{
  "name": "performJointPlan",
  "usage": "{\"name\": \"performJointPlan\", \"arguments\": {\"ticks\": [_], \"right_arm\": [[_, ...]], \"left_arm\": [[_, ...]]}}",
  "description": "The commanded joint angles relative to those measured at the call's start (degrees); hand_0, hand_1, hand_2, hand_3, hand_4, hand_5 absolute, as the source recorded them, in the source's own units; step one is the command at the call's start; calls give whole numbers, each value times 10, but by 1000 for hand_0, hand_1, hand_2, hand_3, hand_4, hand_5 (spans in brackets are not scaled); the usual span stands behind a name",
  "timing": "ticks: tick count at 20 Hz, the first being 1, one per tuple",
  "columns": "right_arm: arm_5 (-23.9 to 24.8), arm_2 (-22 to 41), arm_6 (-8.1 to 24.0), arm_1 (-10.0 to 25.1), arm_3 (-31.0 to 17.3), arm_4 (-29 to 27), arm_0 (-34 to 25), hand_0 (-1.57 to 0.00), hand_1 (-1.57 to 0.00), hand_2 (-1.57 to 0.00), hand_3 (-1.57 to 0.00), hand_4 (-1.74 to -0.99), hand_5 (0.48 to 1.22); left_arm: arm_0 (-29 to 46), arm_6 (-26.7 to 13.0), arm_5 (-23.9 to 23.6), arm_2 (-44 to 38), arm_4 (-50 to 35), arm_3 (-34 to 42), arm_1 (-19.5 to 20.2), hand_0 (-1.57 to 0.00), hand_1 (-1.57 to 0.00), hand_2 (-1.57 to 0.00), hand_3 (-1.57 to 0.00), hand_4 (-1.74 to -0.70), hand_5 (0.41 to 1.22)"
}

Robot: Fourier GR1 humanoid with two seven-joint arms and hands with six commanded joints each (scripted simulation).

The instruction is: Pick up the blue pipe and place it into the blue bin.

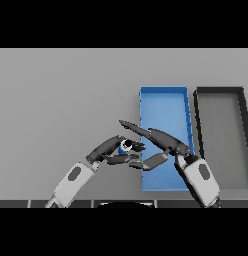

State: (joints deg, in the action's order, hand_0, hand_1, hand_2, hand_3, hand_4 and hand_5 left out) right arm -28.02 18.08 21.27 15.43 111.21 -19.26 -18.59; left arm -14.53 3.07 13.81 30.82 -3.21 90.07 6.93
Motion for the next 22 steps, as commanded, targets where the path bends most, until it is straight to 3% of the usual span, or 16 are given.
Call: {"name": "performJointPlan", "arguments": {"ticks": [1,6,8,9,10,11,12,13,15,17,19,21,22], "right_arm": [[-7,9,0,-6,-4,2,-4,1,1,1,1,-1230,532],[-9,26,14,-49,-56,9,-71,1,1,1,1,-1218,508],[-17,25,23,-59,-80,2,-99,-53,-84,-102,-46,-1245,506],[-23,31,24,-67,-91,4,-109,-181,-225,-237,-161,-1294,509],[-27,41,29,-73,-89,6,-111,-345,-375,-379,-296,-1335,507],[-29,39,30,-75,-97,6,-121,-527,-534,-531,-440,-1362,508],[-36,44,24,-78,-103,9,-125,-718,-699,-739,-635,-1430,522],[-37,43,13,-83,-111,-4,-134,-888,-873,-905,-768,-1486,550],[-38,52,3,-81,-115,-46,-131,-1134,-1124,-1145,-957,-1562,666],[-24,55,-6,-75,-119,-76,-133,-1291,-1285,-1298,-1178,-1495,826],[-15,61,-50,-65,-123,-67,-132,-1392,-1388,-1396,-1320,-1452,968],[-15,79,-90,-52,-126,-21,-141,-1456,-1454,-1459,-1410,-1447,1059],[-10,86,-95,-48,-124,-19,-144,-1479,-1477,-1482,-1442,-1457,1092]], "left_arm": [[-1,4,6,-2,-2,-4,-1,-1571,-1571,-1571,-1525,-1741,1221],[5,3,8,0,21,1,2,-1571,-1571,-1571,-1540,-1740,1221],[12,-4,17,-4,9,3,-4,-1571,-1571,-1571,-1484,-1736,1221],[4,0,14,-7,28,-1,3,-1394,-1326,-1320,-1288,-1737,1221],[-11,-32,23,-1,47,-2,16,-1182,-1078,-1063,-1030,-1682,1221],[-12,-64,38,2,53,-3,24,-991,-878,-850,-824,-1552,1221],[-5,-79,42,3,60,1,24,-818,-706,-680,-659,-1480,1221],[0,-77,38,-2,60,4,13,-776,-706,-686,-583,-1533,1221],[8,-78,30,-11,64,5,-2,-1063,-1017,-969,-939,-1607,1221],[13,-77,40,-26,44,7,-14,-1246,-1217,-1115,-1166,-1655,1221],[16,-64,48,-36,36,-1,-31,-1363,-1344,-1254,-1312,-1686,1221],[22,-72,50,-39,40,-1,-37,-1438,-1426,-1348,-1405,-1706,1221],[19,-78,55,-47,36,-1,-37,-1464,-1455,-1372,-1438,-1713,1221]]}}
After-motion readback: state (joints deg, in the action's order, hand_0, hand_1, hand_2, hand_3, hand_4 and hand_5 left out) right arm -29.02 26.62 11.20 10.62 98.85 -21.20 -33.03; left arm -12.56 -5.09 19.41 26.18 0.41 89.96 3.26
